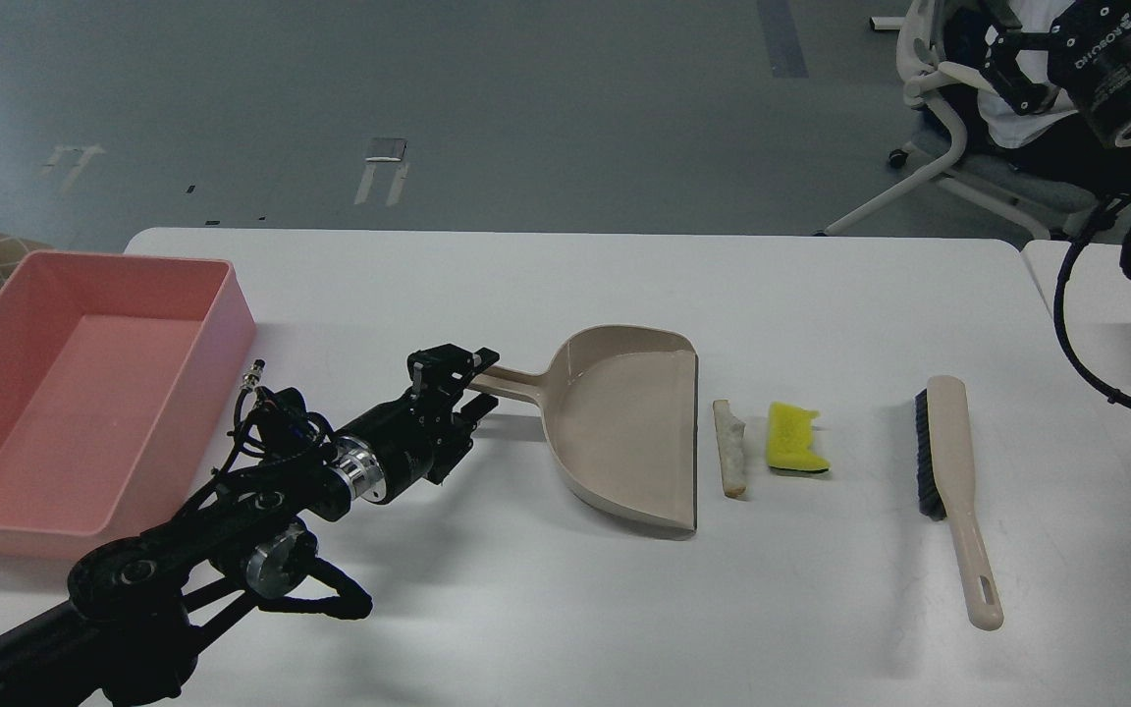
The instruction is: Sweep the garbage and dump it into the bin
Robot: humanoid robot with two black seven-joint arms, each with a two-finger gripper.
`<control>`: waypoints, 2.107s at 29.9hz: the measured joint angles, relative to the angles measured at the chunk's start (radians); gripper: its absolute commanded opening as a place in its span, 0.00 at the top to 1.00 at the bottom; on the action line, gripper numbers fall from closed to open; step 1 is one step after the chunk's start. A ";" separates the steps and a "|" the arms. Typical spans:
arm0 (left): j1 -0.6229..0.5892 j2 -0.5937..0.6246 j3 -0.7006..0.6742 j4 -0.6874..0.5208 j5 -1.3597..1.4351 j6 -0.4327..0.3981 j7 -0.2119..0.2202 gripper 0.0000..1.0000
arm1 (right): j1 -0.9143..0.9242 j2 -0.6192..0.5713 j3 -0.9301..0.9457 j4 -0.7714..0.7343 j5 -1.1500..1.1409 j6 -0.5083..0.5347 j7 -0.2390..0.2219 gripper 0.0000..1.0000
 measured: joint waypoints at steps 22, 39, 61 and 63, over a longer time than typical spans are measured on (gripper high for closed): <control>-0.026 -0.028 0.000 0.074 -0.002 -0.002 -0.010 0.40 | 0.000 0.001 0.000 0.000 0.000 -0.001 0.000 0.00; -0.034 -0.042 0.000 0.090 -0.002 -0.001 -0.013 0.60 | 0.000 0.001 0.000 0.000 0.000 -0.004 0.000 0.00; -0.045 -0.061 0.008 0.091 -0.002 0.001 -0.007 0.68 | 0.000 0.000 0.000 0.000 0.000 -0.006 0.002 0.00; -0.045 -0.062 0.010 0.091 -0.002 0.001 -0.007 0.68 | 0.000 0.000 0.000 0.001 0.000 -0.006 0.002 0.00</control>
